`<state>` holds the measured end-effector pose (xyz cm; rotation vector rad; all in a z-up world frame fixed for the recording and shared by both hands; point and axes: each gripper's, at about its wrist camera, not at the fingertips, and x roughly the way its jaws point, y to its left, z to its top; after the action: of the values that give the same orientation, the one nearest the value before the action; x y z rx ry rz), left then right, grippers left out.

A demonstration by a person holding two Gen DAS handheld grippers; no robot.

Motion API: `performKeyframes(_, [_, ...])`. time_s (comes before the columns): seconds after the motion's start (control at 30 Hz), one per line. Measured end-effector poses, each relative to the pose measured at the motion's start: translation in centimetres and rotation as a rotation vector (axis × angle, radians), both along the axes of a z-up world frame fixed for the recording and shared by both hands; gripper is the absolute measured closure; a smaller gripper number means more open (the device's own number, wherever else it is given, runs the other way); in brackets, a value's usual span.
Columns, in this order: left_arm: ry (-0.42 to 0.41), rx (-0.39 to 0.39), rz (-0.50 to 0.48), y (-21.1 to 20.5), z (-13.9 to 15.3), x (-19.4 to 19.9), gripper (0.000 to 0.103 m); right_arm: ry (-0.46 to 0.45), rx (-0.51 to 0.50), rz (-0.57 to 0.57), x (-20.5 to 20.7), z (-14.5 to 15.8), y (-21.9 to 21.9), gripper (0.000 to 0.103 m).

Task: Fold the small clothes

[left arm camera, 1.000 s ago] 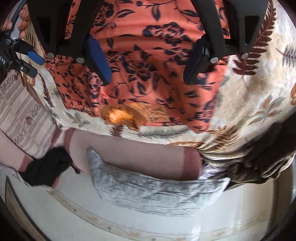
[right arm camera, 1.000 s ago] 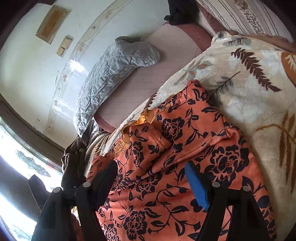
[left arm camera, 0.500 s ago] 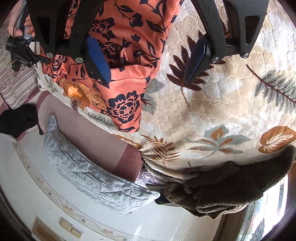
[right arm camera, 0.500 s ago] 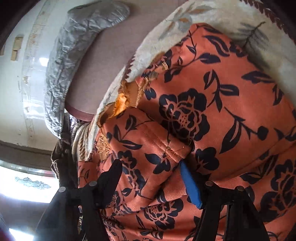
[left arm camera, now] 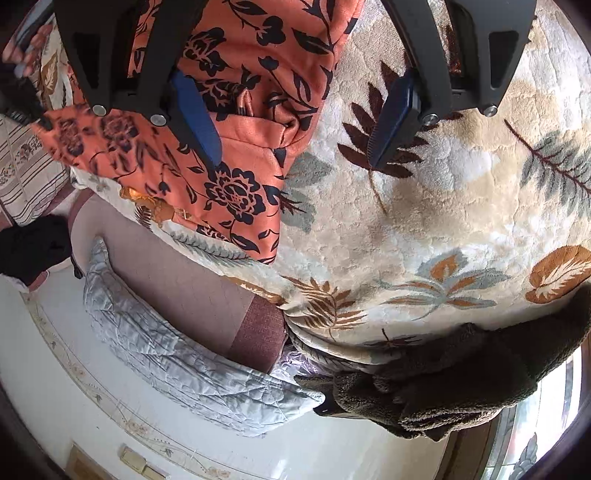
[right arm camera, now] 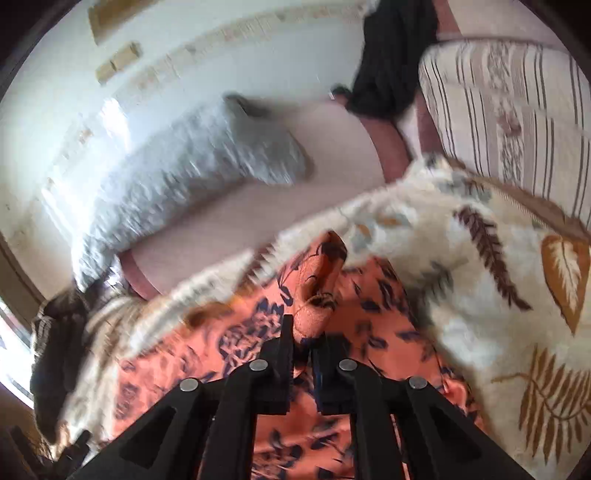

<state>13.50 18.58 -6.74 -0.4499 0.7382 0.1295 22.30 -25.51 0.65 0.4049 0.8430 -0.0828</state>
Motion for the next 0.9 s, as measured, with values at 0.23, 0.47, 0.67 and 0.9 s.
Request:
performKeyframes(0.23, [0.149,0.09,-0.042,-2.1,-2.6,2.0,0.021,0.151,0.418,-0.08,-1.5,-8.4,-6.7,0.069])
performKeyframes(0.47, [0.2,0.146,-0.068,-2.7,-3.6,2.3,0.021,0.239,0.316,-0.044,0.3,-8.2,-6.1,0.084])
performKeyframes(0.67, [0.117,0.143,-0.035,-2.0,-1.5,1.3,0.022,0.233,0.031,-0.088,-1.3,-4.4,-4.9,0.075])
performKeyframes(0.9, [0.226,0.149,-0.058,-1.9,-3.4,3.2,0.021,0.075,0.215,0.101,-0.6,-1.0,-2.3,0.031])
